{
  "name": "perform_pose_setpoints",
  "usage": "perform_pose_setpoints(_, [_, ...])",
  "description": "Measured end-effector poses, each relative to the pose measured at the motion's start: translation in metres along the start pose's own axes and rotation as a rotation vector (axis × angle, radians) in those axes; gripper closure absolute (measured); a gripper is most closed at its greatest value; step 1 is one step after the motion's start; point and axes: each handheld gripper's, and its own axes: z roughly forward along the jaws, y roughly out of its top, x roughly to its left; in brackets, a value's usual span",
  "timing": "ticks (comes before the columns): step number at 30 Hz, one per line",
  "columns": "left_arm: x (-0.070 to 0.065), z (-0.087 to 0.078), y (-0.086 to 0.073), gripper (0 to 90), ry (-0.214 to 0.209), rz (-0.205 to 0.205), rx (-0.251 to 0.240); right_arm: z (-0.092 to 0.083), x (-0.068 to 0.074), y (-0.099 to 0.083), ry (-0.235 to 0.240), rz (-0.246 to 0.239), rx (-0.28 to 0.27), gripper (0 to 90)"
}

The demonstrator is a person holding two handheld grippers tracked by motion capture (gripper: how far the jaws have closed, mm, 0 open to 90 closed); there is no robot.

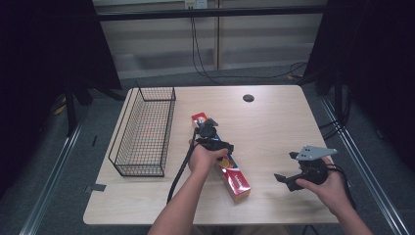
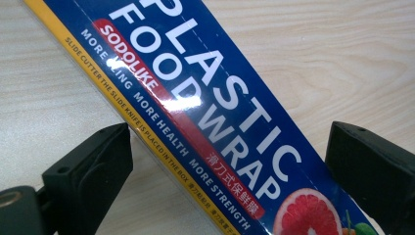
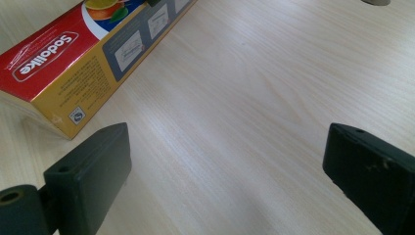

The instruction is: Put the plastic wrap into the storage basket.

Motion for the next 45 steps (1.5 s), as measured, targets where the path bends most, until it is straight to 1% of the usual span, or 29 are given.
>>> perform_pose_setpoints(1, [0.000, 0.000, 0.000, 4.7, -0.003, -0.006, 0.000, 0.000, 0.000, 0.000, 0.000, 0.000, -0.001, 3.7])
perform_pose_setpoints(3, [0.001, -0.001, 0.000, 6.1, -0.002, -0.001, 0.006, 0.000, 0.000, 0.000, 0.000, 0.000, -0.004, 3.7])
perform_pose_setpoints(5, [0.003, -0.004, 0.001, 8.1, 0.007, -0.006, 0.029, 0.000, 0.000, 0.000, 0.005, 0.001, -0.005, 3.7])
perform_pose_setpoints(8, [0.005, -0.006, 0.001, 11.9, 0.012, -0.012, 0.041, 0.000, 0.000, 0.000, 0.005, 0.001, -0.004, 3.7])
perform_pose_setpoints(9, [0.008, -0.010, 0.002, 13.3, 0.019, -0.018, 0.062, 0.000, 0.001, 0.000, 0.008, -0.002, -0.006, 3.9])
perform_pose_setpoints(11, [0.010, -0.012, 0.002, 16.0, 0.029, -0.018, 0.072, 0.000, 0.001, 0.001, 0.003, -0.005, -0.012, 3.9])
perform_pose_setpoints(12, [0.011, -0.014, 0.002, 17.1, 0.025, -0.022, 0.084, -0.001, 0.001, 0.001, 0.008, -0.004, -0.014, 3.9])
perform_pose_setpoints(13, [0.011, -0.014, 0.002, 18.4, 0.025, -0.022, 0.084, -0.001, 0.001, 0.001, 0.008, -0.004, -0.014, 3.9])
perform_pose_setpoints(14, [0.012, -0.016, 0.001, 18.4, 0.030, -0.031, 0.088, -0.001, 0.001, 0.002, 0.006, -0.003, -0.016, 3.9])
perform_pose_setpoints(16, [0.016, -0.019, 0.001, 21.7, 0.041, -0.025, 0.101, -0.001, 0.001, 0.002, 0.005, -0.003, -0.015, 3.9])
perform_pose_setpoints(17, [0.016, -0.019, 0.001, 22.5, 0.041, -0.025, 0.101, -0.001, 0.001, 0.002, 0.005, -0.003, -0.015, 3.9])
perform_pose_setpoints(18, [0.017, -0.020, 0.001, 22.5, 0.043, -0.034, 0.099, -0.001, 0.001, 0.002, 0.004, -0.002, -0.016, 3.9])
perform_pose_setpoints(19, [0.020, -0.022, 0.001, 24.2, 0.052, -0.036, 0.103, -0.001, 0.000, 0.002, 0.005, -0.001, -0.014, 3.9])
perform_pose_setpoints(20, [0.020, -0.022, 0.001, 25.0, 0.052, -0.036, 0.103, -0.001, 0.000, 0.002, 0.005, -0.001, -0.014, 3.9])
perform_pose_setpoints(21, [0.023, -0.024, 0.000, 25.9, 0.058, -0.035, 0.108, -0.001, 0.001, 0.002, 0.001, 0.001, -0.017, 3.9])
perform_pose_setpoints(22, [0.024, -0.025, 0.000, 26.7, 0.054, -0.038, 0.111, -0.001, 0.001, 0.002, -0.001, 0.000, -0.016, 3.9])
perform_pose_setpoints(23, [0.025, -0.026, 0.000, 27.3, 0.065, -0.034, 0.114, -0.001, 0.000, 0.002, 0.003, 0.000, -0.017, 3.9])
perform_pose_setpoints(24, [0.026, -0.027, 0.000, 28.0, 0.062, -0.040, 0.115, 0.000, 0.001, 0.002, 0.002, 0.000, -0.016, 3.9])
perform_pose_setpoints(25, [0.028, -0.028, 0.001, 28.7, 0.069, -0.034, 0.117, 0.000, 0.000, 0.002, 0.007, 0.001, -0.015, 3.9])
perform_pose_setpoints(27, [0.029, -0.029, 0.001, 30.2, 0.070, -0.041, 0.123, 0.000, 0.000, 0.002, 0.006, 0.000, -0.014, 3.9])
perform_pose_setpoints(32, [0.037, -0.035, 0.002, 33.7, 0.104, -0.039, 0.138, 0.000, 0.000, 0.002, 0.009, -0.002, -0.016, 3.9])
perform_pose_setpoints(34, [0.039, -0.036, 0.003, 34.7, 0.105, -0.045, 0.142, 0.000, 0.000, 0.002, 0.006, -0.002, -0.016, 3.9])
perform_pose_setpoints(36, [0.041, -0.038, 0.003, 35.6, 0.115, -0.046, 0.145, 0.000, 0.000, 0.002, 0.003, -0.001, -0.013, 3.9])
perform_pose_setpoints(38, [0.042, -0.038, 0.004, 36.5, 0.119, -0.040, 0.147, 0.000, 0.001, 0.002, 0.004, -0.002, -0.013, 3.9])
perform_pose_setpoints(39, [0.043, -0.039, 0.004, 37.1, 0.117, -0.046, 0.149, 0.001, 0.001, 0.002, 0.007, -0.004, -0.017, 3.9])
perform_pose_setpoints(40, [0.043, -0.039, 0.004, 37.1, 0.129, -0.048, 0.156, 0.001, 0.001, 0.002, 0.007, -0.004, -0.017, 3.9])
perform_pose_setpoints(42, [0.045, -0.040, 0.005, 37.8, 0.133, -0.058, 0.157, 0.001, 0.001, 0.003, 0.010, -0.004, -0.022, 3.9])
perform_pose_setpoints(43, [0.046, -0.040, 0.006, 37.9, 0.141, -0.076, 0.157, 0.001, 0.001, 0.003, 0.010, -0.007, -0.023, 3.9])
perform_pose_setpoints(45, [0.046, -0.040, 0.006, 37.8, 0.147, -0.080, 0.155, 0.002, 0.002, 0.003, 0.011, -0.008, -0.020, 3.9])
